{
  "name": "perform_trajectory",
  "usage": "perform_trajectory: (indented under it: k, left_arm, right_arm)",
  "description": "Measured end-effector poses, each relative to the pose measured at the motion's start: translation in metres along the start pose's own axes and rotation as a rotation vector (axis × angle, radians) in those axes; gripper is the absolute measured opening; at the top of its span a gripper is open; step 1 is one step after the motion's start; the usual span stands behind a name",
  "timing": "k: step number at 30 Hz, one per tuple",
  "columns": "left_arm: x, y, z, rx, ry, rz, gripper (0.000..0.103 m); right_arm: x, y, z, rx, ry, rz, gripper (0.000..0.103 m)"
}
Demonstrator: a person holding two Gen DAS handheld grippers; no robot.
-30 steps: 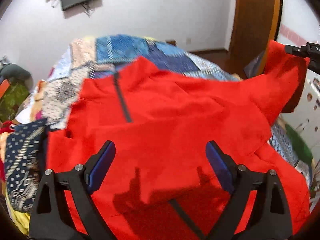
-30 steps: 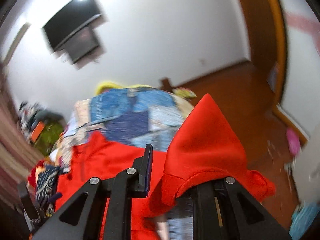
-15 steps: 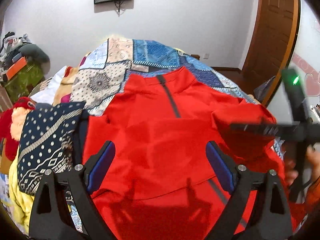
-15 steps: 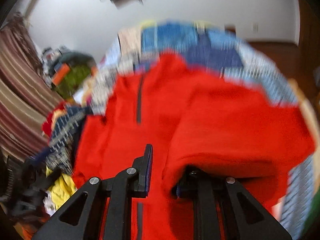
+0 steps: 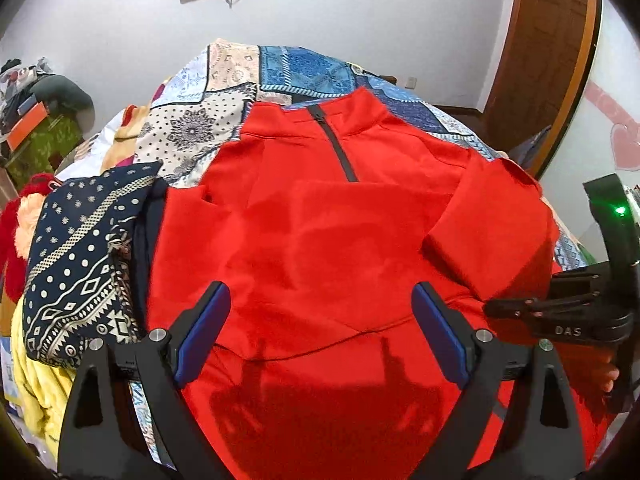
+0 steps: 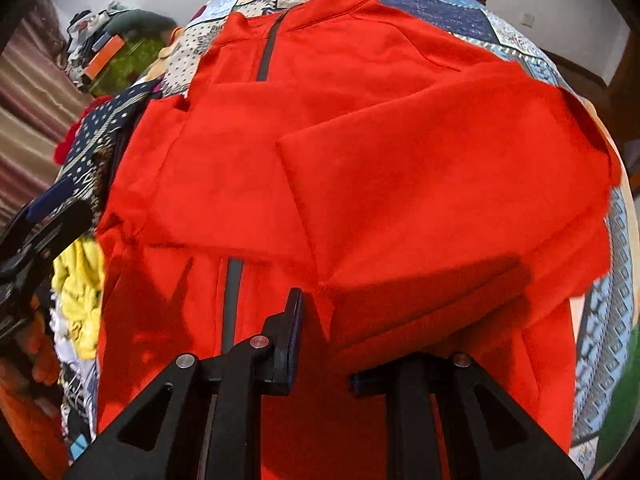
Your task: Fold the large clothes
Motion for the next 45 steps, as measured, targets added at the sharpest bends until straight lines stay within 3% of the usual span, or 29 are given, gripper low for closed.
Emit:
perform_trajectory:
  k: [5, 11, 20, 27, 31, 35, 38, 39, 40, 42, 45]
  left_arm:
    - [-0.028, 0.006, -0.004, 0.008, -0.031, 0.038, 0.092]
    - [-0.075, 0.021, 0.001, 0.024, -0.066, 0.089, 0.092]
    - [-0.205, 0.066, 0.024, 0.05, -0.116, 0.309, 0.092]
    - [-0.287, 0.088, 0.08, 0.141, -0.133, 0.4, 0.091]
    - [-0.31, 0.093, 0.119, 0.241, -0.17, 0.382, 0.079]
    - [-0.311, 0.103, 0.153, 0.287, -0.139, 0.325, 0.069]
    - [-0.303, 0.115, 0.157, 0.262, -0.143, 0.289, 0.04]
    - [-0.299, 0.118, 0.156, 0.258, -0.141, 0.281, 0.021]
    - [-0.294, 0.122, 0.153, 0.253, -0.143, 0.27, 0.012]
    - [-0.285, 0.132, 0.14, 0.232, -0.197, 0.234, 0.007]
    - [-0.265, 0.155, 0.098, 0.128, -0.222, 0.215, 0.007]
  right_arm:
    - [-0.017, -0.01, -0.031, -0.058, 0.053, 0.055, 0.016]
    - [-0.041, -0.025, -0.07, -0.162, 0.007, 0.041, 0.016]
    - [-0.147, -0.054, -0.127, -0.299, -0.191, 0.147, 0.016]
    - [-0.214, -0.07, -0.131, -0.311, -0.154, 0.265, 0.016]
    - [-0.231, -0.07, -0.124, -0.312, -0.158, 0.291, 0.016]
    - [-0.237, -0.068, -0.119, -0.308, -0.145, 0.304, 0.016]
    - [-0.235, -0.065, -0.117, -0.307, -0.14, 0.299, 0.016]
    - [-0.234, -0.064, -0.116, -0.308, -0.14, 0.295, 0.016]
    - [-0.232, -0.063, -0.116, -0.308, -0.14, 0.293, 0.016]
    - [-0.227, -0.06, -0.117, -0.31, -0.132, 0.288, 0.016]
    - [-0.217, -0.053, -0.117, -0.314, -0.12, 0.271, 0.016]
Point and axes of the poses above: each gripper's, at about its wrist camera, not at the fingertips, and z roughly the way its jaws point, x to its left, y to its top, the point moved 10 cm from there along z, roughly the way its jaws point, and after that the axes turned 13 degrees about x, right-handed, at the moved point
